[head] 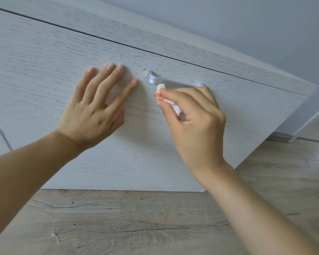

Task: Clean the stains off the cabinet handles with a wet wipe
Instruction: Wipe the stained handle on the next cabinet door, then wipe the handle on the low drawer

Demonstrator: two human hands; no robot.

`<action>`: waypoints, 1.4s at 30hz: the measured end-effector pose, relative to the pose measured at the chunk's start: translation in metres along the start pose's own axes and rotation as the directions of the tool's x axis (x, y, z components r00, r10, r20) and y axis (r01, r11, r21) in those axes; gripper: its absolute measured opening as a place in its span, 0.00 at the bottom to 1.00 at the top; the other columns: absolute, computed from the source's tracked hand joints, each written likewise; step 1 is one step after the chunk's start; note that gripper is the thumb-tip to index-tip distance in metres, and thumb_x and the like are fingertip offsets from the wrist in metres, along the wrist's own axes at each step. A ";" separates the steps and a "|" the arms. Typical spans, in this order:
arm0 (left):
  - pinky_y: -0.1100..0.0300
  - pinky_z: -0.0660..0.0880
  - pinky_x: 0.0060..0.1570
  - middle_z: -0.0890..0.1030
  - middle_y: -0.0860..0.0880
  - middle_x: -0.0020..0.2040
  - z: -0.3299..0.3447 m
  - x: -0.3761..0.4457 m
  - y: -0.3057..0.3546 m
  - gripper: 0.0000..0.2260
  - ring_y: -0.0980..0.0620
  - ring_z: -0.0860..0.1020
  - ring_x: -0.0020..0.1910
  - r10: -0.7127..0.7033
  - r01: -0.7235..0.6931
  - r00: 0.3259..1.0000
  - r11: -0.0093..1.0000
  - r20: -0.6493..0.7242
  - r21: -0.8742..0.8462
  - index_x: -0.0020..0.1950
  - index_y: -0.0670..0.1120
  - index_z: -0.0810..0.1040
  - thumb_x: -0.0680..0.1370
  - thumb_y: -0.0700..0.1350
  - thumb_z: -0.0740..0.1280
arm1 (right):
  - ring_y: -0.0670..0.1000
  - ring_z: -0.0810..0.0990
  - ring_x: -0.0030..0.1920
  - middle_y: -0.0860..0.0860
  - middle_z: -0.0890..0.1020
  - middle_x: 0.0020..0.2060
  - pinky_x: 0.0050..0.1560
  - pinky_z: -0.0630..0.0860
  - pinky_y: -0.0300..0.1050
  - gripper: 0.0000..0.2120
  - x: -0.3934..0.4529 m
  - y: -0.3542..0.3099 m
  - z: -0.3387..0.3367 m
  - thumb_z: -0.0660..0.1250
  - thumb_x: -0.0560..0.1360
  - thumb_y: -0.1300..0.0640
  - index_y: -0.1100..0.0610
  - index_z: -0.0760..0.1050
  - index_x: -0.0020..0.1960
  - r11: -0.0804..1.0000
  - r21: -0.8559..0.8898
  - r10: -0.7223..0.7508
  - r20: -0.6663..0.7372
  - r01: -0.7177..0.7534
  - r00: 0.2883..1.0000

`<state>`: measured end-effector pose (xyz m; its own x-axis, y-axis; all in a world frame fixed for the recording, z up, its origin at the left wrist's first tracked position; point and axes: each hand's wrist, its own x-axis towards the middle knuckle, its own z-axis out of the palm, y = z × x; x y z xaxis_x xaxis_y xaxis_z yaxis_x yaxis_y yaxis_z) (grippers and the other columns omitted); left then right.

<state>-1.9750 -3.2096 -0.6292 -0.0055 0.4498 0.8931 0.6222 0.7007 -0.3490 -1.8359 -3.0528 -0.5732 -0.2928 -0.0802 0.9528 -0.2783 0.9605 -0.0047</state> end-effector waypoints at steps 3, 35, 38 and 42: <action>0.43 0.61 0.70 0.67 0.36 0.70 -0.015 0.003 -0.004 0.22 0.39 0.64 0.70 0.022 -0.019 0.998 0.998 0.065 -0.053 0.72 0.40 0.68 0.78 0.41 0.62 | 0.54 0.80 0.41 0.51 0.84 0.40 0.45 0.75 0.45 0.03 0.008 -0.004 0.001 0.72 0.73 0.61 0.60 0.84 0.45 0.999 0.014 0.033 0.044 -0.033 0.998; 0.55 0.56 0.72 0.67 0.48 0.71 -0.275 0.113 -0.212 0.20 0.49 0.65 0.70 -0.170 0.339 -0.043 0.924 0.984 0.174 0.72 0.46 0.63 0.83 0.53 0.51 | 0.55 0.80 0.49 0.52 0.81 0.50 0.50 0.77 0.47 0.06 0.274 -0.184 0.065 0.67 0.78 0.56 0.57 0.81 0.50 0.870 -0.133 0.045 0.980 -0.475 -0.191; 0.54 0.53 0.74 0.62 0.47 0.74 -0.294 0.085 -0.269 0.22 0.49 0.59 0.73 -0.161 0.351 -0.106 0.917 0.981 0.189 0.74 0.45 0.60 0.83 0.54 0.52 | 0.56 0.80 0.48 0.53 0.81 0.48 0.48 0.77 0.46 0.06 0.279 -0.241 0.097 0.67 0.77 0.56 0.57 0.81 0.49 0.873 -0.123 0.017 0.975 -0.472 -0.222; 0.52 0.53 0.74 0.61 0.45 0.74 -0.324 0.041 -0.345 0.23 0.47 0.59 0.73 -0.133 0.366 -0.196 0.909 0.971 0.199 0.74 0.44 0.58 0.83 0.54 0.53 | 0.54 0.78 0.46 0.51 0.79 0.46 0.44 0.73 0.43 0.06 0.277 -0.323 0.144 0.66 0.78 0.55 0.56 0.81 0.50 0.873 -0.134 0.017 0.969 -0.469 -0.245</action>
<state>-1.9365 -3.6124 -0.3800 -0.8423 0.3564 -0.4044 0.4081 0.9118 -0.0463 -1.9589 -3.4233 -0.3515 -0.8197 -0.2223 -0.5279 0.0171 0.9117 -0.4105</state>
